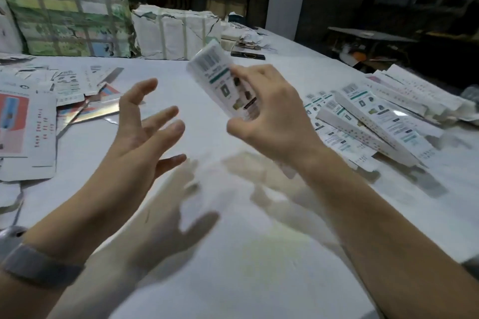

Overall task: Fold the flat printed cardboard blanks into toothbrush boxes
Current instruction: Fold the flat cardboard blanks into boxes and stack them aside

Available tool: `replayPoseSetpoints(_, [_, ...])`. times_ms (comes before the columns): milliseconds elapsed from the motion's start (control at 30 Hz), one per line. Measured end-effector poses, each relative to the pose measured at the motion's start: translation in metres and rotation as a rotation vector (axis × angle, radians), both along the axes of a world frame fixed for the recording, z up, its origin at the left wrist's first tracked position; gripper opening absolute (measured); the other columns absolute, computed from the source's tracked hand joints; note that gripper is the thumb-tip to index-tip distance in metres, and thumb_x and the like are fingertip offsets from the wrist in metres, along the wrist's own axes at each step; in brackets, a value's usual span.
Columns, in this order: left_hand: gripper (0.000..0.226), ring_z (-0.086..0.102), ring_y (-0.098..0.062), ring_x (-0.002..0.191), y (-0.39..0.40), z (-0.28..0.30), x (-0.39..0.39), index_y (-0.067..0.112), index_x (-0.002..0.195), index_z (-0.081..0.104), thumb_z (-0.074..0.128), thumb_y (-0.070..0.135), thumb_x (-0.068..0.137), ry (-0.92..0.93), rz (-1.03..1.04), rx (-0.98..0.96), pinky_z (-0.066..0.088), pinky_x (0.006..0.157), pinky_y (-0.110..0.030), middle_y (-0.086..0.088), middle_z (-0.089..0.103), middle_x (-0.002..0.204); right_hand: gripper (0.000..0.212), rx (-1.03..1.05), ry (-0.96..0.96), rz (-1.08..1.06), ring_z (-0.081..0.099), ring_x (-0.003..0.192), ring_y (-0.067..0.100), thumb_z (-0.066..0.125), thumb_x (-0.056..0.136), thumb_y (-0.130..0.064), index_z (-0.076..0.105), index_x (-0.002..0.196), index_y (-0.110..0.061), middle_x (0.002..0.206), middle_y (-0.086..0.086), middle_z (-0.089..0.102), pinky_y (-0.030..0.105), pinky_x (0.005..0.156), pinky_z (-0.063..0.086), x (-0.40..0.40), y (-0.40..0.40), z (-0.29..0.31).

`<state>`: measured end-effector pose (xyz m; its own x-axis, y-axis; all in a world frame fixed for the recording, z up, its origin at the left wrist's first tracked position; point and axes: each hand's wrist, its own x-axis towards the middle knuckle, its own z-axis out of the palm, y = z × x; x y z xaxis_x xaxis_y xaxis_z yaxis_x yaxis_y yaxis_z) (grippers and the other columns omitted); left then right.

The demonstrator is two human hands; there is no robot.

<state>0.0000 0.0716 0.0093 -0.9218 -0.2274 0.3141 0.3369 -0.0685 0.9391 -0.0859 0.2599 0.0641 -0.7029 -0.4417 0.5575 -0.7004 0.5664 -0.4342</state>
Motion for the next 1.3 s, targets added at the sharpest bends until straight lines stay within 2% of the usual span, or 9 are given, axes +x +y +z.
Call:
replayPoseSetpoints(267, [0.037, 0.064, -0.004, 0.111, -0.006, -0.019, -0.002, 0.048, 0.112, 0.065, 0.063, 0.053, 0.075, -0.015, 0.056, -0.275, 0.053, 0.086, -0.046, 0.015, 0.068, 0.119, 0.035, 0.300, -0.392, -0.586, 0.056, 0.111, 0.030, 0.063, 0.081, -0.020, 0.071, 0.113, -0.008, 0.114, 0.012, 0.069, 0.041, 0.093, 0.052, -0.080, 0.094, 0.009])
replayPoseSetpoints(433, [0.037, 0.065, -0.004, 0.108, -0.013, -0.029, -0.008, 0.035, 0.114, 0.068, 0.062, 0.050, 0.081, -0.033, 0.099, -0.362, 0.054, 0.084, -0.048, 0.009, 0.069, 0.118, 0.029, 0.322, -0.239, -0.730, 0.041, 0.123, 0.035, 0.058, 0.086, -0.015, 0.069, 0.112, -0.018, 0.123, 0.008, 0.055, 0.042, 0.097, 0.045, -0.099, 0.103, -0.002])
replayPoseSetpoints(533, [0.034, 0.065, -0.002, 0.105, -0.018, -0.026, -0.009, 0.037, 0.110, 0.068, 0.059, 0.049, 0.080, -0.057, 0.157, -0.482, 0.054, 0.085, -0.049, 0.012, 0.070, 0.115, 0.034, 0.243, -0.188, -0.595, 0.052, 0.116, 0.026, 0.063, 0.085, -0.017, 0.068, 0.117, -0.025, 0.122, 0.002, 0.057, 0.037, 0.092, 0.047, -0.096, 0.089, -0.004])
replayPoseSetpoints(633, [0.023, 0.060, 0.005, 0.105, -0.021, -0.015, -0.006, 0.045, 0.101, 0.065, 0.056, 0.045, 0.080, -0.057, 0.260, -0.710, 0.050, 0.085, -0.032, 0.023, 0.068, 0.109, 0.020, 0.117, -0.140, -0.307, 0.056, 0.086, 0.011, 0.065, 0.083, -0.023, 0.071, 0.101, -0.029, 0.087, -0.010, 0.061, 0.029, 0.079, 0.044, -0.075, 0.055, -0.005])
replayPoseSetpoints(733, [0.026, 0.054, -0.021, 0.121, -0.037, -0.007, -0.007, 0.033, 0.113, 0.065, 0.063, 0.028, 0.087, -0.129, 0.449, -0.989, 0.042, 0.095, -0.037, 0.002, 0.065, 0.125, 0.011, 0.129, -0.076, -0.017, 0.051, 0.073, 0.002, 0.065, 0.086, -0.024, 0.071, 0.094, -0.028, 0.077, -0.013, 0.058, 0.029, 0.074, 0.041, -0.042, 0.021, -0.015])
replayPoseSetpoints(867, [0.056, 0.018, -0.043, 0.145, -0.070, -0.003, -0.005, 0.026, 0.142, 0.041, 0.057, 0.038, 0.090, -0.548, 0.646, -1.291, 0.013, 0.120, -0.051, -0.018, 0.037, 0.152, 0.012, 0.230, -0.036, 0.283, 0.055, 0.073, 0.009, 0.069, 0.088, -0.021, 0.073, 0.097, -0.027, 0.078, -0.014, 0.058, 0.030, 0.071, 0.045, -0.010, -0.005, -0.028])
replayPoseSetpoints(1000, [0.065, 0.002, -0.052, 0.147, -0.102, -0.003, 0.006, 0.029, 0.146, 0.027, 0.052, 0.044, 0.088, -0.870, 0.756, -1.336, 0.002, 0.116, -0.065, -0.021, 0.019, 0.160, 0.013, 0.293, -0.030, 0.419, 0.056, 0.074, 0.010, 0.070, 0.088, -0.020, 0.075, 0.098, -0.026, 0.077, -0.018, 0.057, 0.023, 0.067, 0.039, -0.001, -0.014, -0.038])
replayPoseSetpoints(1133, [0.055, 0.030, -0.046, 0.138, -0.111, 0.006, 0.011, 0.020, 0.141, 0.034, 0.050, 0.035, 0.090, -0.953, 0.755, -1.415, 0.023, 0.111, -0.057, -0.022, 0.044, 0.146, 0.014, 0.253, -0.035, 0.452, 0.057, 0.072, 0.011, 0.070, 0.087, -0.017, 0.075, 0.096, -0.028, 0.075, -0.019, 0.058, 0.018, 0.065, 0.036, -0.002, -0.016, -0.041])
replayPoseSetpoints(1300, [0.026, 0.047, -0.029, 0.080, -0.086, 0.013, 0.008, 0.016, 0.116, 0.044, 0.054, 0.021, 0.092, -0.843, 0.700, -1.529, 0.038, 0.067, -0.038, -0.005, 0.048, 0.083, 0.014, 0.203, -0.077, 0.449, 0.058, 0.073, 0.014, 0.069, 0.088, -0.017, 0.074, 0.094, -0.028, 0.076, -0.013, 0.062, 0.022, 0.065, 0.039, -0.003, -0.014, -0.040])
